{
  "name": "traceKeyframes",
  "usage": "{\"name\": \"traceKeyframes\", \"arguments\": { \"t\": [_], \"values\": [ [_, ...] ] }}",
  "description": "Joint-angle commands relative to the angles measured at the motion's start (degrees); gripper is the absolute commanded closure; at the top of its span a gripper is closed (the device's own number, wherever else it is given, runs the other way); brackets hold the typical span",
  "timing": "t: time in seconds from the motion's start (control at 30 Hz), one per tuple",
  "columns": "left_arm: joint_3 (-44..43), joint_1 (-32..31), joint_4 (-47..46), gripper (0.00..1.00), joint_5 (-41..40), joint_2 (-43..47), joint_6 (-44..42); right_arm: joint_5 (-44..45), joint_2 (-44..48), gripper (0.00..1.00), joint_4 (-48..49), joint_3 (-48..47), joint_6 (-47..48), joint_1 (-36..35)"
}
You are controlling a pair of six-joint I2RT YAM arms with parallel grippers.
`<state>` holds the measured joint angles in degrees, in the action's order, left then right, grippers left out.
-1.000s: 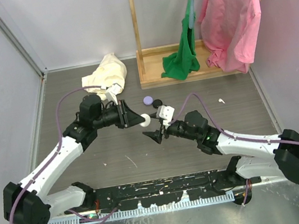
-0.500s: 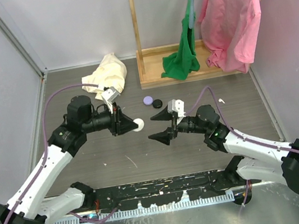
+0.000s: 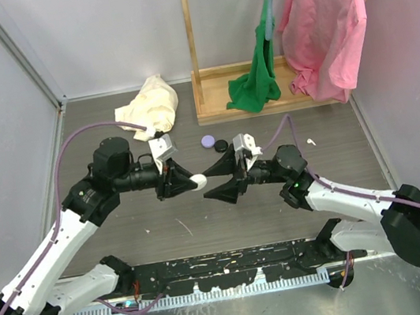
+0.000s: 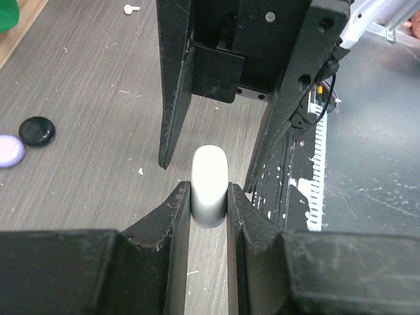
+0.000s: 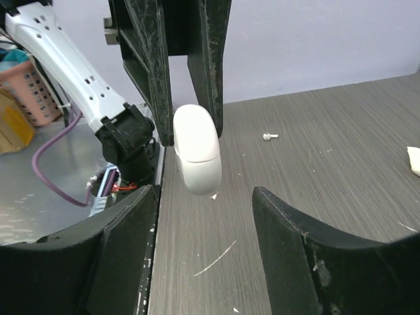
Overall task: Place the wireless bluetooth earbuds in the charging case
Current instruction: Pick up the charging case at the center of the board.
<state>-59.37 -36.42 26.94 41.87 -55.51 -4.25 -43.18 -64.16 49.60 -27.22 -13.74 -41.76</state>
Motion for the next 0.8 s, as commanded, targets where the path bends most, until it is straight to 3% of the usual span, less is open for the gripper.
{"name": "traceKeyframes", "arguments": {
  "t": [0.0, 0.23, 0.77],
  "values": [
    [-3.2, -1.3, 0.5, 0.91, 0.7, 0.5, -4.2, -1.5, -0.4, 0.35, 7.7, -2.7, -4.2, 0.3],
    [-3.2, -2.3, 0.5, 0.91, 0.4, -0.1, -5.0, -3.0, -2.5, 0.42, 12.8, -2.6, -7.9, 0.3],
    [-3.3, -2.4, -0.3, 0.92, 0.9, -0.2, -5.3, -6.1, -4.7, 0.60, 12.7, -4.2, -8.9, 0.3]
  ]
}}
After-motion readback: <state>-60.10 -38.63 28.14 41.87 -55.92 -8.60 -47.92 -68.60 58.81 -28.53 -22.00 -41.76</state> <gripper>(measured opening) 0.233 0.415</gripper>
